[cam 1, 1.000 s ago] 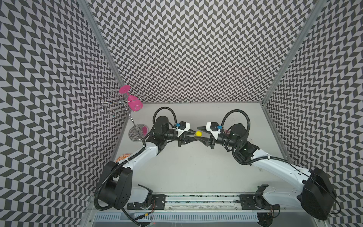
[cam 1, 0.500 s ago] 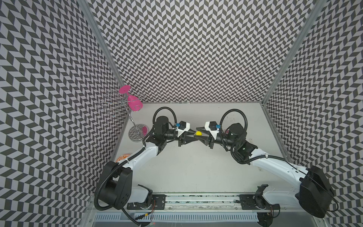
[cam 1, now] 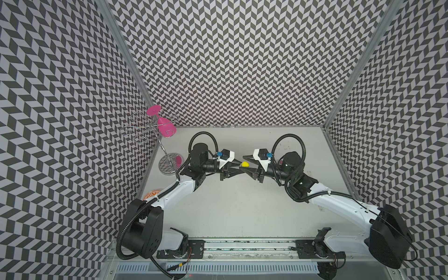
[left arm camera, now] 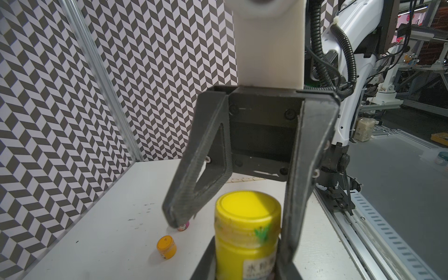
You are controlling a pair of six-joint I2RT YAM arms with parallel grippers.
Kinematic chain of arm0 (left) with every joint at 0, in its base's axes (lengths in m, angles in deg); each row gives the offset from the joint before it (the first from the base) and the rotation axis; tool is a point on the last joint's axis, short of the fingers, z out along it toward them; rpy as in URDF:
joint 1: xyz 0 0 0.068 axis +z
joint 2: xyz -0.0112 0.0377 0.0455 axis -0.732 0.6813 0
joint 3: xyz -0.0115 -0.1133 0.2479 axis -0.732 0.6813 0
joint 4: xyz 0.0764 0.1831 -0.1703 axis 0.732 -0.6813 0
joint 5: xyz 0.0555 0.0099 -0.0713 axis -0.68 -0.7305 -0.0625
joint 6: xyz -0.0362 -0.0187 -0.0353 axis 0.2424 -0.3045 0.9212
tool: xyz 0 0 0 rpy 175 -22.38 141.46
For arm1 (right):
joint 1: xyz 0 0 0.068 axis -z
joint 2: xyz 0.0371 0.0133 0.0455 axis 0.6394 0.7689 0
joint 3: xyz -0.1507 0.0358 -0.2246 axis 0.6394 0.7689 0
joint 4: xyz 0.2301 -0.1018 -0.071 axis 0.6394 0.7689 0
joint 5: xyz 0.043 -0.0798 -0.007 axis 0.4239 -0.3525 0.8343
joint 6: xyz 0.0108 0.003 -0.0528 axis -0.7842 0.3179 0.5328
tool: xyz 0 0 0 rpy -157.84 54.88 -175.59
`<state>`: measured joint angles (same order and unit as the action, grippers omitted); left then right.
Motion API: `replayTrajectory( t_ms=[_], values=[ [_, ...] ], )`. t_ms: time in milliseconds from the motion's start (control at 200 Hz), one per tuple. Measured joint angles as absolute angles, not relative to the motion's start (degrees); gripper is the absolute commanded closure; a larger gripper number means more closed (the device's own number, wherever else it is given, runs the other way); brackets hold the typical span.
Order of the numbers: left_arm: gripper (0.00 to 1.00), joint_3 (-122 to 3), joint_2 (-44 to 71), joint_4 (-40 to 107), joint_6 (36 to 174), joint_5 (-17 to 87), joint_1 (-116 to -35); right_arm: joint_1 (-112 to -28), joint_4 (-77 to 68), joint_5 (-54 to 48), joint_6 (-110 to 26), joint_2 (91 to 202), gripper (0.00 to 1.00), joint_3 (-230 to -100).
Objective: Close the paint jar lid
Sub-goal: Screw the lid onto the paint jar.
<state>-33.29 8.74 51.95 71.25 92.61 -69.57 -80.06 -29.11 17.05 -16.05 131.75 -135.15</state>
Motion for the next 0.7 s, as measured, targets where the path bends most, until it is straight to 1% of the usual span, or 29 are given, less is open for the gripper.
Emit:
replayTrajectory(
  t_ms=[701],
  values=[
    [0.73, -33.3, 8.7, 51.7, 70.6, 92.6, -69.6, -80.1, -29.0, 19.2, -16.9, 132.3, 0.53, -136.6]
  ],
)
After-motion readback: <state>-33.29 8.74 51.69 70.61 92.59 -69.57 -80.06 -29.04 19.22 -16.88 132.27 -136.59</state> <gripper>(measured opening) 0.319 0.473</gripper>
